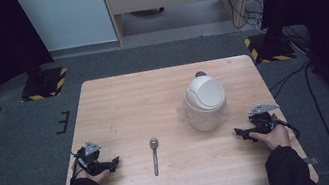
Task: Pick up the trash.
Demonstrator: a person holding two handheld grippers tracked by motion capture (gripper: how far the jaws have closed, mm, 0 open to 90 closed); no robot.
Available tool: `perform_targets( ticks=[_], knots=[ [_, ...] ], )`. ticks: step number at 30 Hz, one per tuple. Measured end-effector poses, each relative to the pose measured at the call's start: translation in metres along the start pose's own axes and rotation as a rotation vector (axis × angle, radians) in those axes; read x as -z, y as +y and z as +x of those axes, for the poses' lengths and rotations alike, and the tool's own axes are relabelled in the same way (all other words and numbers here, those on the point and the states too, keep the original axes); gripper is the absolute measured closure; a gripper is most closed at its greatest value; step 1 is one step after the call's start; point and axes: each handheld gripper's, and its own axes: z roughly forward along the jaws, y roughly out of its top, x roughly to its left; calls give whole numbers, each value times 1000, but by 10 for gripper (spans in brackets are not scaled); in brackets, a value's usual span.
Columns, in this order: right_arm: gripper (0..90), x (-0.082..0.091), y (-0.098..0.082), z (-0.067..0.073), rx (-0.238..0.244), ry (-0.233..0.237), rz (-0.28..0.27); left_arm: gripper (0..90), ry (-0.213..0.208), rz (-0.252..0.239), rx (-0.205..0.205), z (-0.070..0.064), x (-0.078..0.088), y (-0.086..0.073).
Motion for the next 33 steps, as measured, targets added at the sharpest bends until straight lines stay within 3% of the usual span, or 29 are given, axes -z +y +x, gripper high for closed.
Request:
perform_targets(
  ticks=[5,6,8,9,19,27,33],
  knots=[
    [209,6,2,-1,-20,28,-7,0,2,0,2,-1,0,0],
    [216,12,7,1,-25,23,-59,0,3,0,2,-1,0,0],
    [215,14,9,1,-22,20,-78,0,3,-1,4,-1,0,0],
    [208,22,15,5,-34,13,-129,0,3,-2,5,-2,0,0],
    [187,51,32,11,-58,-1,-249,0,0,3,1,-3,0,0],
    [172,81,49,11,-90,-25,-389,0,6,2,3,-4,0,1],
    [167,95,63,13,-100,-20,-446,0,7,-1,4,-5,0,0]
  ],
)
